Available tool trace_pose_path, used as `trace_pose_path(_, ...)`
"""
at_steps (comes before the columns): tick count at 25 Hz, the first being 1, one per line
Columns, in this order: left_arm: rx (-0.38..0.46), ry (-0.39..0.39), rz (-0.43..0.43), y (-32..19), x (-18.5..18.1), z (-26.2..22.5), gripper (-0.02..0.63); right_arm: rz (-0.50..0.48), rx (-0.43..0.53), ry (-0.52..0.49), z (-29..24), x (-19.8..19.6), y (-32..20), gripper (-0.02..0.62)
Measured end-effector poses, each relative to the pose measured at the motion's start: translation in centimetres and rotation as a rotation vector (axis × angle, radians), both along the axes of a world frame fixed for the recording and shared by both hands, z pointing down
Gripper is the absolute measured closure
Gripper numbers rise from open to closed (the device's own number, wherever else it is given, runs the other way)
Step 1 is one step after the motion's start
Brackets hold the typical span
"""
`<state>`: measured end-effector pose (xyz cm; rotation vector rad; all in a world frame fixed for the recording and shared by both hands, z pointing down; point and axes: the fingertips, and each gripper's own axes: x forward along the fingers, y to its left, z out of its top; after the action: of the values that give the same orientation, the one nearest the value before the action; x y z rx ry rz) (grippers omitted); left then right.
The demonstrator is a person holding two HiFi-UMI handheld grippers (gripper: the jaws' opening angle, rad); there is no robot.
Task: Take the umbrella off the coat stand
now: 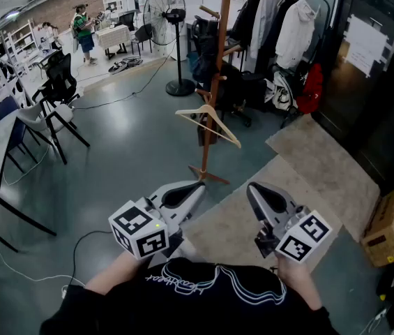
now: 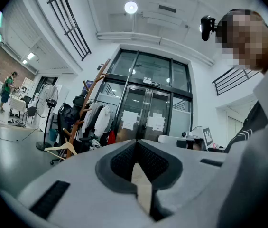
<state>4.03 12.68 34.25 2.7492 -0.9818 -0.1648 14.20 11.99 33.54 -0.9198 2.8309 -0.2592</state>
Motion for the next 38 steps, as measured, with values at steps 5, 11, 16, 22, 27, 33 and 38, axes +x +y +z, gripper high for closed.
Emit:
trace_pose_path(5,-0.013,0.021,-0.025,0.6,-0.1,0.7,0.600,-0.012,-0.001,0.002,0.5,0.2,0.5,0.595)
trace_pose_path(11,-0.016,0.026,-0.051,1.0,-0.7,0.7,0.600,-0.008,-0.003,-0.018,0.5,0.6,0.9,0.594)
trace_pose_path(16,-0.014,0.044,-0.078,1.1,-1.8,0.1,0.600,-0.009,-0.007,-0.008,0.9,0.4,0.8,0.594)
trace_pose_path(22,0.028,0.014,-0.109,0.1,-2.4,-0.6,0.594,-0.007,-0.013,-0.017,1.1,0.6,-0.2,0.594)
trace_pose_path(27,0.044,0.015,-0.110,-1.9,-3.3,-1.0,0.454,-0.001,-0.018,-0.015,1.1,0.1,-1.7,0.594)
trace_pose_path(33,0.041,-0.003,-0.083,-6.2,-2.9,-0.7,0.357,0.017,-0.035,-0.010,1.4,-0.1,-5.8,0.594)
trace_pose_path(38,0.033,-0.007,-0.078,-11.9,-4.0,-0.3,0.316,0.037,-0.052,-0.006,1.7,-0.9,-10.9,0.594)
